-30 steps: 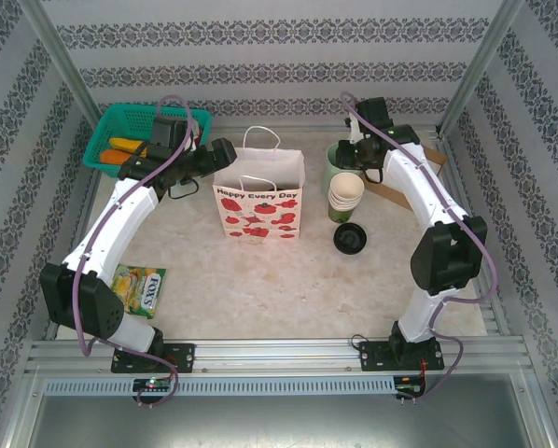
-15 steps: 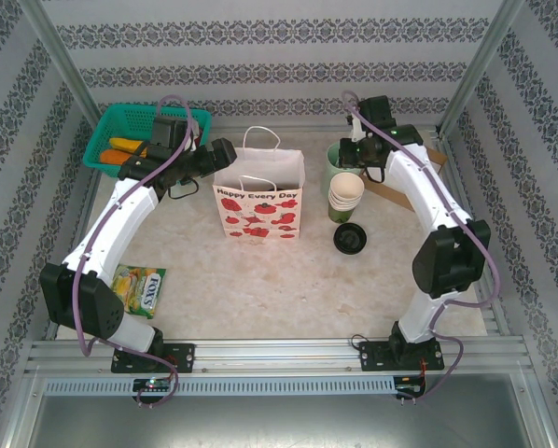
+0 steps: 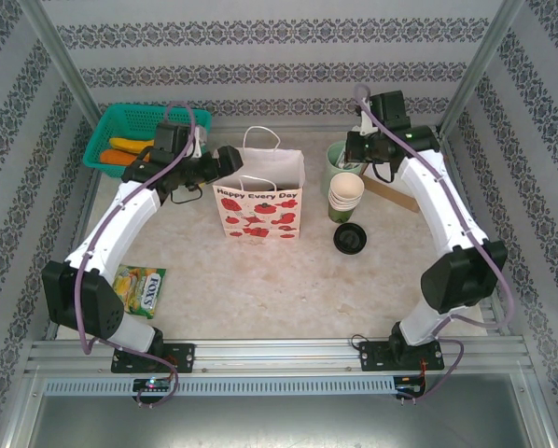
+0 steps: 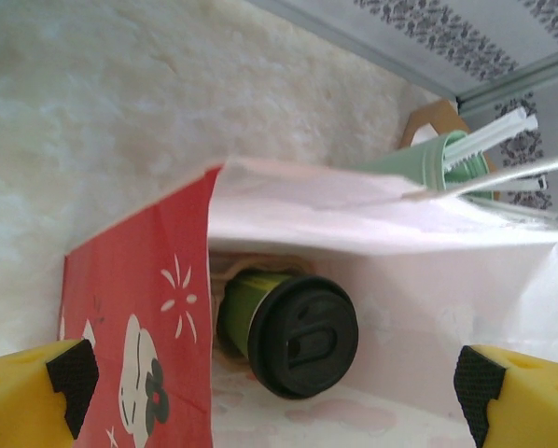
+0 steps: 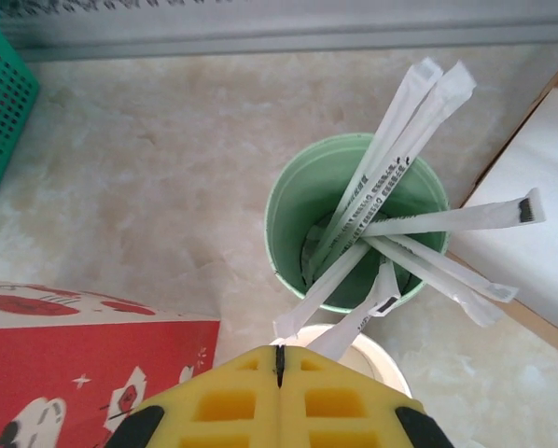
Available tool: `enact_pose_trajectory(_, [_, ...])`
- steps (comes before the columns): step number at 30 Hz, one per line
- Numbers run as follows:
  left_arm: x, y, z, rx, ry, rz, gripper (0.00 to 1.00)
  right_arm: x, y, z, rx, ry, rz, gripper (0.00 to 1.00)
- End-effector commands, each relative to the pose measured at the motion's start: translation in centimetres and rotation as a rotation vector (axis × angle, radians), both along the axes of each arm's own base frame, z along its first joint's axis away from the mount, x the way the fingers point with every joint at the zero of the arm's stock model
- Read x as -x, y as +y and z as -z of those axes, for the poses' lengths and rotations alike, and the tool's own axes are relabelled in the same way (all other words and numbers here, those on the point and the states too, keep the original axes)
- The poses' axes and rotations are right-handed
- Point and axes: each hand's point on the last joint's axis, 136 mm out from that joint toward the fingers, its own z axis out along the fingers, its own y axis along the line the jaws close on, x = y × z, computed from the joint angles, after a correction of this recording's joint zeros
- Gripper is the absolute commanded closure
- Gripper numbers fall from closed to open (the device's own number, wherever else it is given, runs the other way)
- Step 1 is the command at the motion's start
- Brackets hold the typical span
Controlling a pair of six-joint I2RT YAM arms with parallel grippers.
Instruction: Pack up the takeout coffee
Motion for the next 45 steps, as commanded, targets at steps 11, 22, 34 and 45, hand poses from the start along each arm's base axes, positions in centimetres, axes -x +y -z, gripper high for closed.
enact_pose_trajectory(11, [1.7,-3.6,-2.2,0.136,-0.109,0.180,0.00,5.2,-0.6,-10.0,-0.066,-0.212,-0.081,1.00])
enact_pose_trajectory(22, [1.7,-2.0,-1.9,0.060,-0.105,0.098,0.00,10.3,-0.3,-16.4,-0.077,-0.342,-0.173,1.00])
enact_pose_trajectory(34, [1.4,2.9,-5.2,-0.128,-0.265,-0.104,0.01,16.2,2.9,-25.2,-0.316,-0.520,-0.357,1.00])
enact_pose_trajectory(45, [2.0,10.7,-2.7,-0.361,-0.099,-0.504,0.00,14.5,9.7,-25.5,-0.476,-0.500,-0.589,1.00])
